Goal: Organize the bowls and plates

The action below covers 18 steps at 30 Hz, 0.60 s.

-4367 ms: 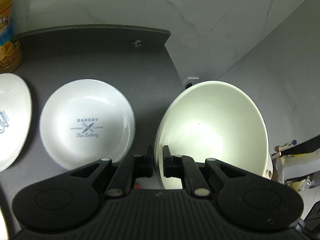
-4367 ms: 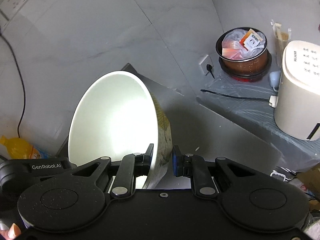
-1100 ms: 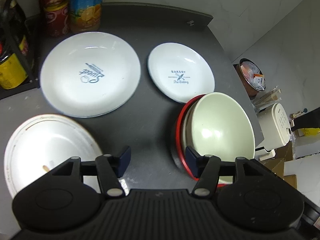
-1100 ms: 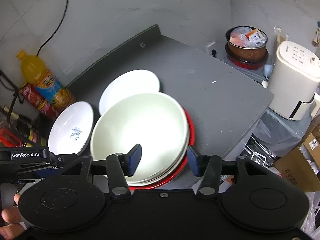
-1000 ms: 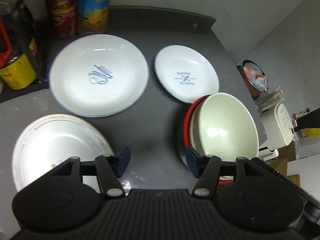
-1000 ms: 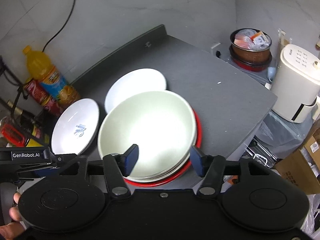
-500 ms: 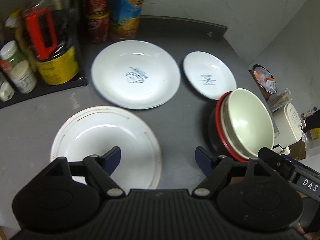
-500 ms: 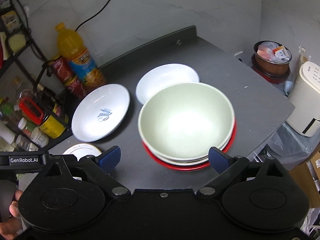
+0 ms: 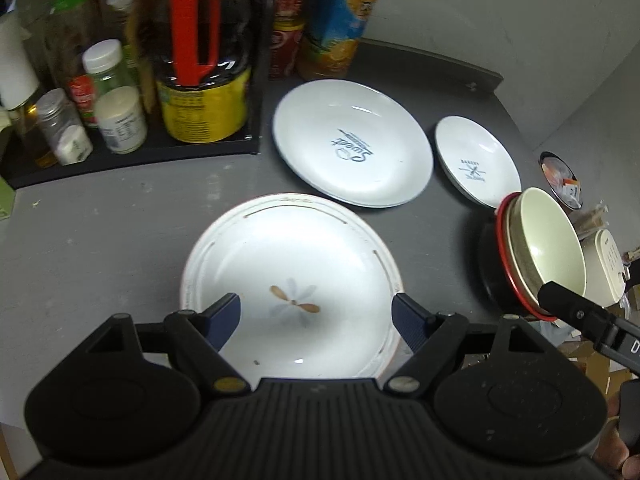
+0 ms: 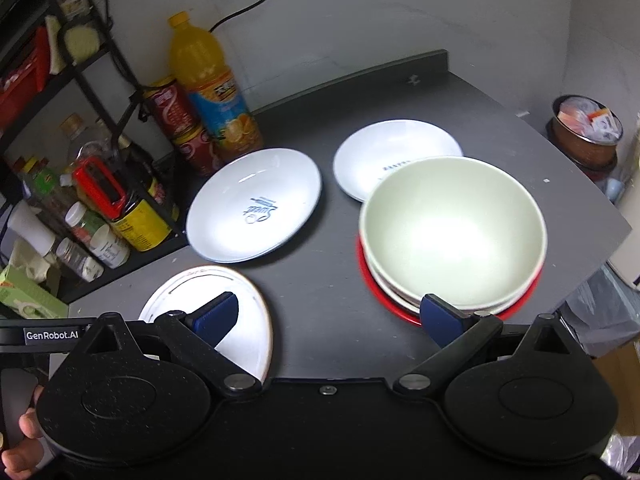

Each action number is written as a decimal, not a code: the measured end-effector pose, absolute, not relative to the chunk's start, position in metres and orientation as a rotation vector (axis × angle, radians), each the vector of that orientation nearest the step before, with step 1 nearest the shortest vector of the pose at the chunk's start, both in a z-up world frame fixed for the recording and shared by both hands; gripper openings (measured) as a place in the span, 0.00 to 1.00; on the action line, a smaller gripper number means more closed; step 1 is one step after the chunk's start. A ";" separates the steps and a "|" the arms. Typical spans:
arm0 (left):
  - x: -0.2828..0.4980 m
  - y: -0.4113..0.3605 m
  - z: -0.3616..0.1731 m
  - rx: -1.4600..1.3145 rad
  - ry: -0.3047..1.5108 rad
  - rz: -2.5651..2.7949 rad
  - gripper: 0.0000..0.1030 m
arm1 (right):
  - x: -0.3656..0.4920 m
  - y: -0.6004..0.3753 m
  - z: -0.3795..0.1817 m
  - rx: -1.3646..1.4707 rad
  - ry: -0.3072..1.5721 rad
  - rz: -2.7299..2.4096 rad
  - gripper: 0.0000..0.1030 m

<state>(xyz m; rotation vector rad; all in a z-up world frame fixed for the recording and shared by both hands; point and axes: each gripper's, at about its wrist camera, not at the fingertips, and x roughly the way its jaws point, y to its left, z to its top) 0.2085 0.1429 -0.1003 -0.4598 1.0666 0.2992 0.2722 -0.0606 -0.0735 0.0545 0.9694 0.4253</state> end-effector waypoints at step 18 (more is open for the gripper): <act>0.174 0.165 -0.107 -0.557 1.049 0.463 0.79 | 0.286 -0.004 -0.071 -0.119 1.008 0.637 0.95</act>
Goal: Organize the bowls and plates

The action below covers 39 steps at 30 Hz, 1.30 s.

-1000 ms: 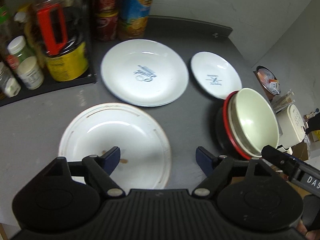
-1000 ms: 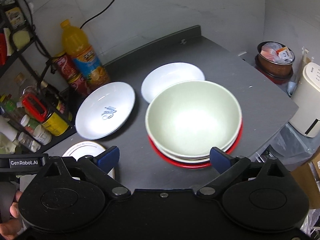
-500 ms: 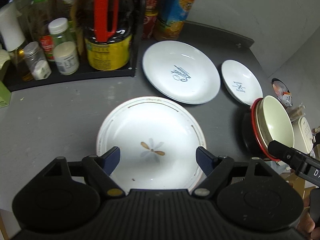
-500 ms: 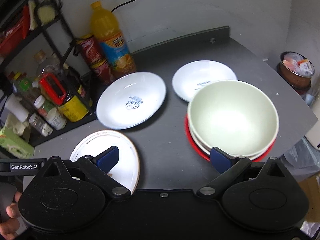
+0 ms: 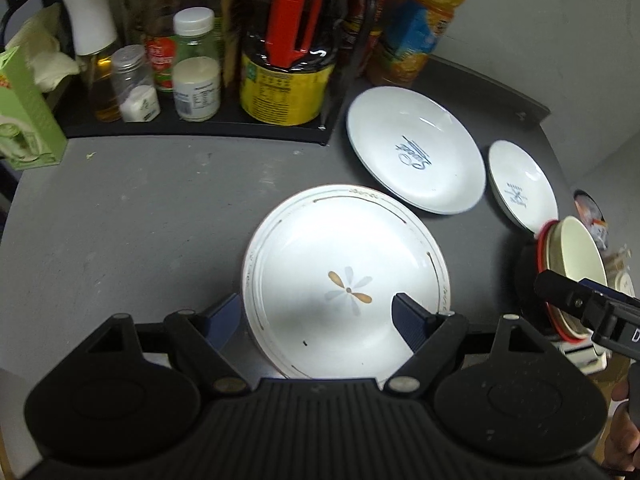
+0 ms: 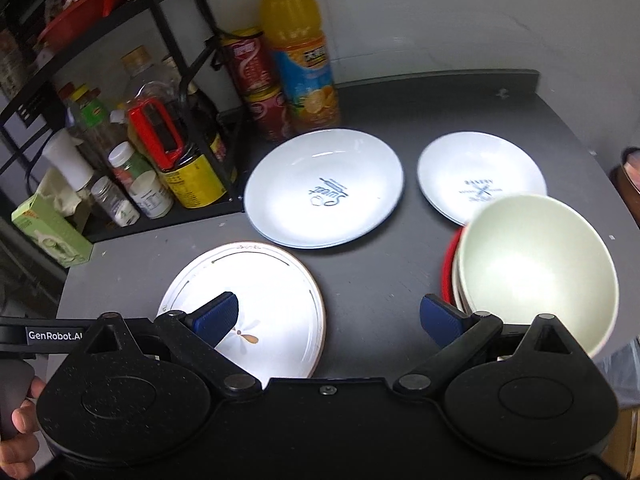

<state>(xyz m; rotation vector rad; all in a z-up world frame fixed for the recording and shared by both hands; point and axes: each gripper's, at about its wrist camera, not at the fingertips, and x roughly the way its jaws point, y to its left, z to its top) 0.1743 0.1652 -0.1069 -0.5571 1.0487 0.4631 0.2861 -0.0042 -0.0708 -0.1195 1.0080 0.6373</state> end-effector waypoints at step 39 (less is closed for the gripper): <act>0.277 0.165 -0.131 -0.983 0.812 0.706 0.57 | 0.466 0.021 -0.099 -0.182 1.137 0.899 0.47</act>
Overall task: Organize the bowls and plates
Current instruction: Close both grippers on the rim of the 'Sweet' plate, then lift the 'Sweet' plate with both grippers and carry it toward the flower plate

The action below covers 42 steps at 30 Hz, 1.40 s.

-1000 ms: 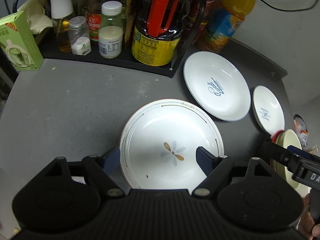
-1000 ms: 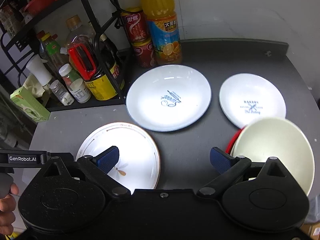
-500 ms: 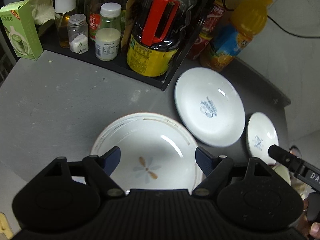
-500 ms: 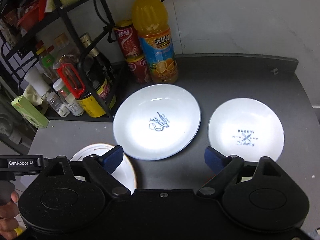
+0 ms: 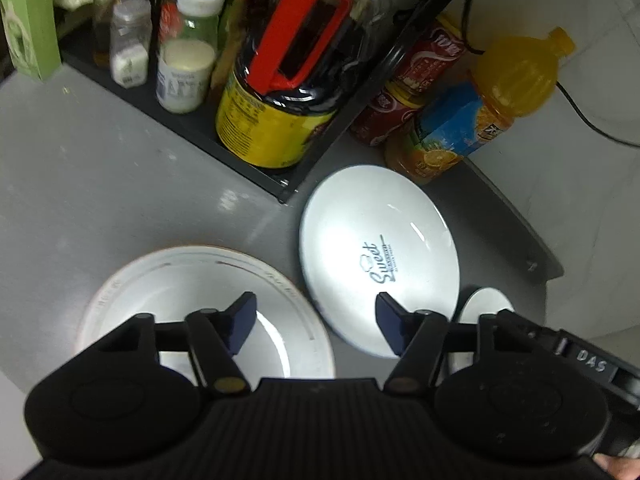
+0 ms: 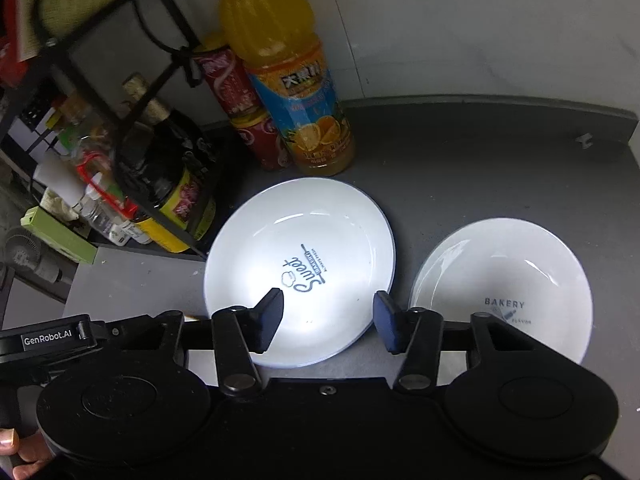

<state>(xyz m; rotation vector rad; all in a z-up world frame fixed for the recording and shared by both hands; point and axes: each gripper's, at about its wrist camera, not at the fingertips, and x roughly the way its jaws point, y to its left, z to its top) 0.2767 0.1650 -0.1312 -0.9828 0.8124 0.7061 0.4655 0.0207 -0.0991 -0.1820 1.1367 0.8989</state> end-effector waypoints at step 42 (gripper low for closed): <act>0.335 0.225 -0.229 -1.181 0.804 0.798 0.14 | 0.537 0.080 -0.202 -0.163 1.339 0.726 0.20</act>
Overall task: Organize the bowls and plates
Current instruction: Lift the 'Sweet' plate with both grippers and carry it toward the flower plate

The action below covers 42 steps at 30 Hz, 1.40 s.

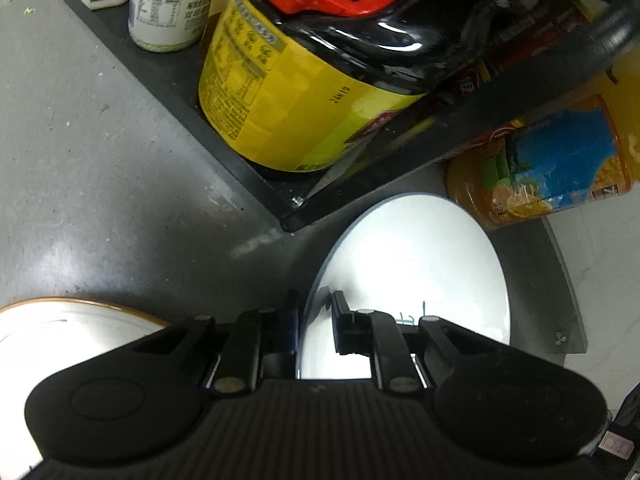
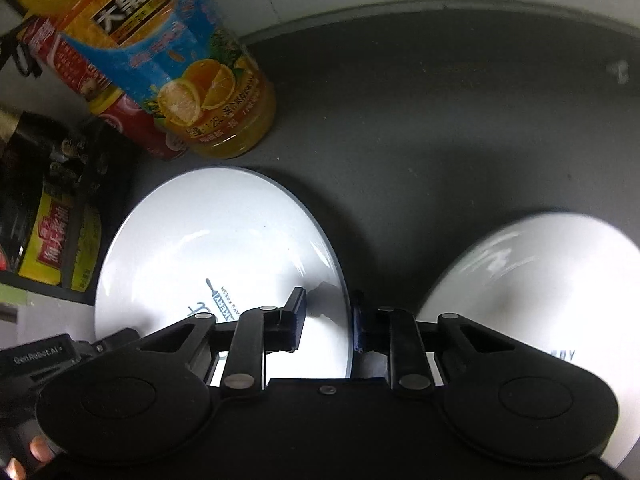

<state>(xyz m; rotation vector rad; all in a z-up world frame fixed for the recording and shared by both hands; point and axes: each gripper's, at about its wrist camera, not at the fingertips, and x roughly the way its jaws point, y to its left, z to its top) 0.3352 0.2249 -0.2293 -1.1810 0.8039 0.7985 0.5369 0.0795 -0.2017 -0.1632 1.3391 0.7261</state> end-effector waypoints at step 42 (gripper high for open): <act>0.282 0.249 -0.165 -1.068 0.889 0.517 0.07 | 0.439 0.000 -0.131 0.196 1.167 0.628 0.06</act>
